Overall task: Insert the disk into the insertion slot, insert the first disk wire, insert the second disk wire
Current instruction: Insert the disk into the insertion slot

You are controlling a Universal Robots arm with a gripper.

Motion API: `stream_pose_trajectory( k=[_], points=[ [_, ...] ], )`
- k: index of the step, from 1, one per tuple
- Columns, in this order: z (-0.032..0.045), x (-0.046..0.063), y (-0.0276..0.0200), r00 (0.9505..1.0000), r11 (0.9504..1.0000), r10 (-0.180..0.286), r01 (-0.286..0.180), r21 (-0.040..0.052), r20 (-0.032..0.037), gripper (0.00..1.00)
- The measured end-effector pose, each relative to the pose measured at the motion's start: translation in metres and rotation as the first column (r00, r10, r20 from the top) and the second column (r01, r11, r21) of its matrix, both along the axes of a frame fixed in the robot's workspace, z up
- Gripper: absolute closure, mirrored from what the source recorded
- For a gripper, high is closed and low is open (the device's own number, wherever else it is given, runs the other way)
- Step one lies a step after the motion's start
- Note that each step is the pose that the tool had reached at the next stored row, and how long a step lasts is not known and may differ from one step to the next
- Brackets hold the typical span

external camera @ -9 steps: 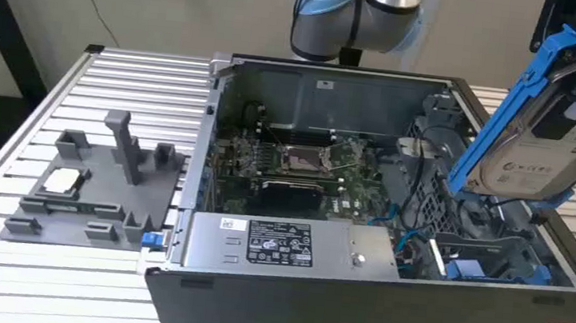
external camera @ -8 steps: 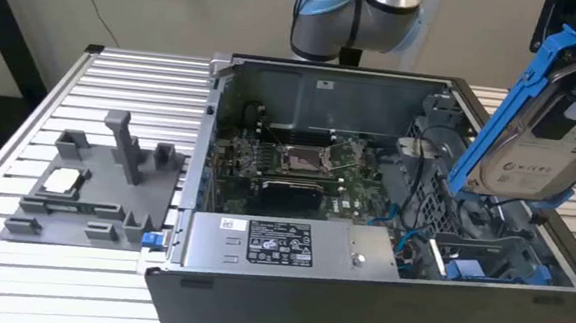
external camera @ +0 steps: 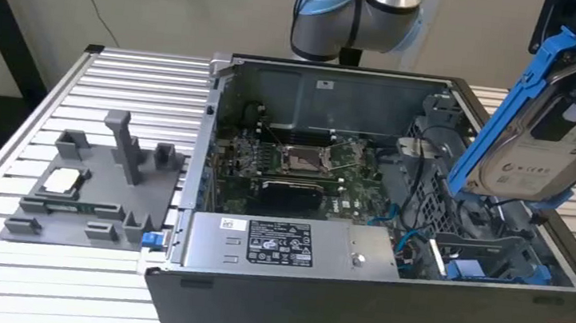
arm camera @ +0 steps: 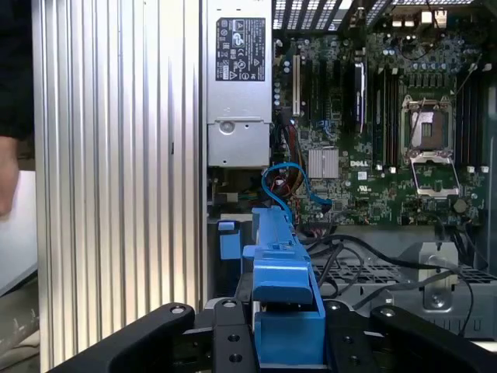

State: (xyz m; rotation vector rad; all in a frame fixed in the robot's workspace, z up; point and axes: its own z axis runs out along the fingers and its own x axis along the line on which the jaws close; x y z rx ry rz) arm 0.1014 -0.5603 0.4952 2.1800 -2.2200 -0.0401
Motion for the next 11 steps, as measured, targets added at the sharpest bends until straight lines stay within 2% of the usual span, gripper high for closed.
stream_pose_trajectory(
  k=[11],
  points=[
    [-0.0058, 0.0, 0.0, 1.0, 1.0, 0.0, 0.0, 0.0, 0.0004, 0.67]
  ],
)
